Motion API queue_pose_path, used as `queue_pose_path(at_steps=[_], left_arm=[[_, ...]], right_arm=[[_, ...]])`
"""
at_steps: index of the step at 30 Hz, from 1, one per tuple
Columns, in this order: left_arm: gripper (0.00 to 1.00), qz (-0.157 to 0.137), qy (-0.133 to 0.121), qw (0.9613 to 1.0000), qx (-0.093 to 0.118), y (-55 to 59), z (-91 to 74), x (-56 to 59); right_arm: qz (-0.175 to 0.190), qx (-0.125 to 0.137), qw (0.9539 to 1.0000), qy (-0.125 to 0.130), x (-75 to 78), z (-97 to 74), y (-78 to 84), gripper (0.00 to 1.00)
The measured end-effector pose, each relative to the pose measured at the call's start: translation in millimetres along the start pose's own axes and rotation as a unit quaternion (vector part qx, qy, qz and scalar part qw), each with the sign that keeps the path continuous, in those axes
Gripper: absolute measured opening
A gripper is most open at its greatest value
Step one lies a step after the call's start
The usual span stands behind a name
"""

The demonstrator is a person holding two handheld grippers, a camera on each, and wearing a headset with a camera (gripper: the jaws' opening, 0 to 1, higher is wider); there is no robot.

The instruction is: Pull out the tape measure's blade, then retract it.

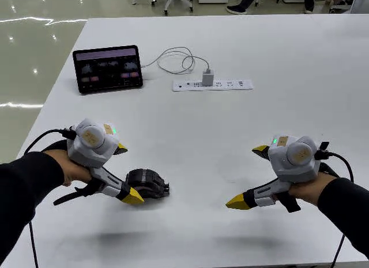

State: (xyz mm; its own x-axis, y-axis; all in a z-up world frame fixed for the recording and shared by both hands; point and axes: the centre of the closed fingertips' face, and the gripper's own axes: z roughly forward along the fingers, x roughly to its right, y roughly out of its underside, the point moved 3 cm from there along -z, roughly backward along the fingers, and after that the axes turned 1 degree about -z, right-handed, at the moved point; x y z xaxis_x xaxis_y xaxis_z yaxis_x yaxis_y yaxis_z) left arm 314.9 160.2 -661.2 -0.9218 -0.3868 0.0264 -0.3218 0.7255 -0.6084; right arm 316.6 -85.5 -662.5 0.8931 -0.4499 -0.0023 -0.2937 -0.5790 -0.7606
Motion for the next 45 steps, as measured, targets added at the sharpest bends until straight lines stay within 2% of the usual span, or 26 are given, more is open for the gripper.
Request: queue_pose_path(at_steps=[7, 9, 17, 21, 24, 26, 29, 30, 33, 34, 36, 39, 42, 45], left_arm=[[0.81, 0.019, 0.021, 0.9994, -0.022, -4.8, 11.4, 3.5], [0.78, 0.028, 0.030, 0.9986, -0.032, -5.5, 14.4, 4.7], [0.69, 0.046, 0.042, 0.9972, -0.042, -11.0, 24.1, 2.8], [0.59, 0.064, 0.055, 0.9948, -0.058, -11.5, 26.9, 6.4], [0.50, 0.077, 0.061, 0.9930, -0.065, -9.7, 29.5, 7.1], [0.44, 0.087, 0.065, 0.9913, -0.074, -6.7, 31.7, 8.1], [0.33, 0.098, 0.068, 0.9898, -0.077, -5.1, 34.9, 10.0], [0.32, 0.107, 0.065, 0.9891, -0.078, -5.1, 35.7, 8.3], [0.32, 0.105, 0.066, 0.9889, -0.083, -3.4, 36.9, 6.8], [0.32, 0.111, 0.065, 0.9878, -0.088, -2.7, 37.6, 7.4], [0.32, 0.121, 0.063, 0.9860, -0.097, -2.1, 39.0, 7.7], [0.31, 0.118, 0.062, 0.9857, -0.103, -1.8, 39.3, 6.4], [0.31, 0.119, 0.058, 0.9856, -0.105, -0.9, 40.1, 6.2], [0.31, 0.129, 0.058, 0.9841, -0.107, -0.7, 40.1, 6.7]], right_arm=[[-0.004, 0.010, 0.9999, -0.011, -2.5, 15.6, -11.8, 1.00], [-0.008, 0.008, 0.9998, -0.017, -4.1, 21.4, -14.7, 1.00], [-0.022, 0.010, 0.9991, -0.035, -5.3, 43.9, -29.7, 1.00], [-0.038, 0.011, 0.9979, -0.050, -10.2, 55.8, -36.6, 1.00], [-0.072, 0.014, 0.9949, -0.069, -16.7, 65.6, -40.0, 1.00], [-0.077, 0.013, 0.9935, -0.083, -22.3, 72.8, -42.5, 1.00], [-0.090, 0.008, 0.9904, -0.105, -31.7, 82.1, -45.7, 0.94], [-0.096, 0.008, 0.9897, -0.106, -33.8, 85.0, -46.7, 0.93], [-0.111, -0.001, 0.9871, -0.116, -41.2, 94.6, -48.9, 0.89], [-0.142, -0.001, 0.9836, -0.112, -42.1, 98.9, -50.4, 0.84], [-0.164, -0.008, 0.9791, -0.120, -50.4, 104.7, -49.5, 0.76], [-0.159, -0.012, 0.9790, -0.127, -55.2, 115.1, -49.8, 0.73], [-0.166, -0.020, 0.9762, -0.138, -60.9, 123.8, -47.3, 0.67], [-0.157, -0.022, 0.9772, -0.141, -63.2, 131.8, -47.3, 0.60]])
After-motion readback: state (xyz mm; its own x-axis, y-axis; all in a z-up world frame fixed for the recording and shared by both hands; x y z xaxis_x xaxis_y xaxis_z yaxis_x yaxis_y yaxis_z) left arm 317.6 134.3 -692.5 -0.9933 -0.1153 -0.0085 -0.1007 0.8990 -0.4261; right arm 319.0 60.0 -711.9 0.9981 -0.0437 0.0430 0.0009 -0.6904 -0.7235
